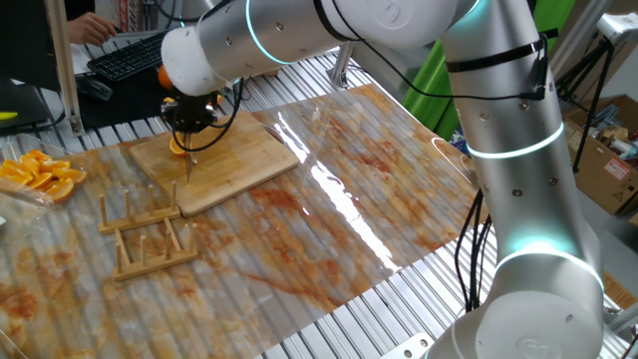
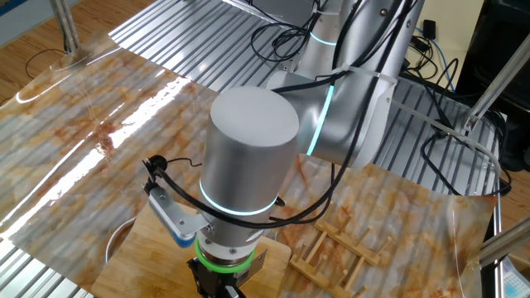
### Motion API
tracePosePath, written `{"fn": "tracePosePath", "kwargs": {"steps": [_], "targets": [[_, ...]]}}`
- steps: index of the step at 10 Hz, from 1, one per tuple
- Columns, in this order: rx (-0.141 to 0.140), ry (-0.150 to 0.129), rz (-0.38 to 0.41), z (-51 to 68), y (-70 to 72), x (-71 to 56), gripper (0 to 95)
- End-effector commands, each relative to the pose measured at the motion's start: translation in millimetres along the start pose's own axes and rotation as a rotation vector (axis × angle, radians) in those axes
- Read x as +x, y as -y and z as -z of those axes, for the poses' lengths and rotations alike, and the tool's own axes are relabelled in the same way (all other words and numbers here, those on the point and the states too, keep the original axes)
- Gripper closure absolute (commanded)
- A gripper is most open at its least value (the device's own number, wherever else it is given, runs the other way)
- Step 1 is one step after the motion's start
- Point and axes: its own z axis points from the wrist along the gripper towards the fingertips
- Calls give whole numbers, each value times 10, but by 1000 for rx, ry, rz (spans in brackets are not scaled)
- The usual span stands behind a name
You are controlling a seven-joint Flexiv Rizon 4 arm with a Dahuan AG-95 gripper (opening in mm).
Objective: Chop the orange
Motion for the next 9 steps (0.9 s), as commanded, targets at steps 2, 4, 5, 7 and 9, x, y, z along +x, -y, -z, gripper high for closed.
{"fn": "tracePosePath", "kwargs": {"steps": [2, 4, 5, 7, 9], "targets": [[5, 2, 5, -181, 11, 6, 950], [10, -3, -1, -156, -4, -18, 950], [4, -8, -2, -169, -3, -10, 950], [0, -9, -3, -180, -6, 31, 950], [9, -6, 6, -204, 5, 95, 950]]}}
